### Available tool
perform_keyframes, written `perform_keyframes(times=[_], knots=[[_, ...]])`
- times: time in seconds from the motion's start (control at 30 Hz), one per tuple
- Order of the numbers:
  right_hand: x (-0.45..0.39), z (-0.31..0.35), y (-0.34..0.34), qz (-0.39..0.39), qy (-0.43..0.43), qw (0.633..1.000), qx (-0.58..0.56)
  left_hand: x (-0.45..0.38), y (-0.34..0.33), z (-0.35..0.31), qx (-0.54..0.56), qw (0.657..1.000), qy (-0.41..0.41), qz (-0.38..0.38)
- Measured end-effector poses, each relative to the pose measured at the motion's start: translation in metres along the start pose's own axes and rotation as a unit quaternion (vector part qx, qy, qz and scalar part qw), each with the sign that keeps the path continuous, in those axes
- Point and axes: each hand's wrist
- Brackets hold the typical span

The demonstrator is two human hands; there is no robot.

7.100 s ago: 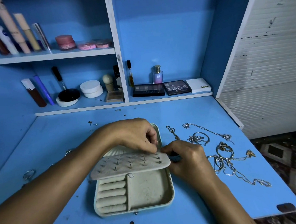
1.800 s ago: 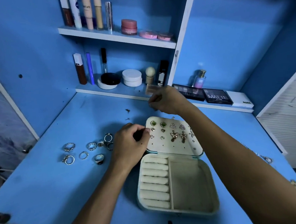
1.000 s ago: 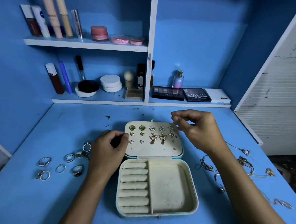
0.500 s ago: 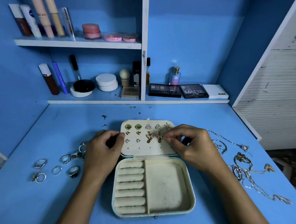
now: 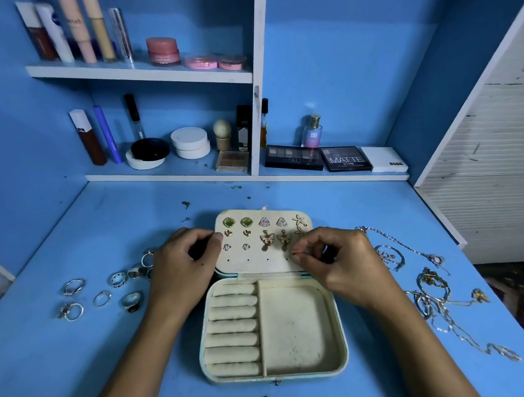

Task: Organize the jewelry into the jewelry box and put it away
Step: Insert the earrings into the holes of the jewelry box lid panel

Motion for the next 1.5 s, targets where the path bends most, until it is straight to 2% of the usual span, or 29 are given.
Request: perform_keyframes(times=[0.67, 1.03, 1.17, 1.27, 1.5], knots=[[0.000, -0.003, -0.002, -0.011, 0.031, 0.998, 0.045, 0.000, 0.000, 0.000, 0.002, 1.000, 0.003, -0.002], [-0.001, -0.006, -0.006, -0.028, 0.014, 0.999, 0.022, 0.000, 0.000, 0.000, -0.019, 1.000, -0.004, -0.001], [-0.004, -0.007, -0.003, -0.071, 0.047, 0.996, 0.003, 0.000, 0.000, 0.001, -0.015, 1.000, -0.010, -0.004], [-0.006, -0.011, 0.000, -0.078, 0.009, 0.996, -0.033, 0.001, 0.001, 0.001, -0.007, 1.000, -0.023, -0.008], [-0.006, -0.010, -0.003, 0.003, -0.134, 0.991, -0.023, 0.001, 0.002, 0.001, -0.001, 0.999, -0.044, -0.011]])
Point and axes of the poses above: each hand's wrist, its own x-axis away from the middle knuckle, its own y-axis out of the back of the hand, z = x × y, and after that the axes turned 14 degrees about -y, right-handed
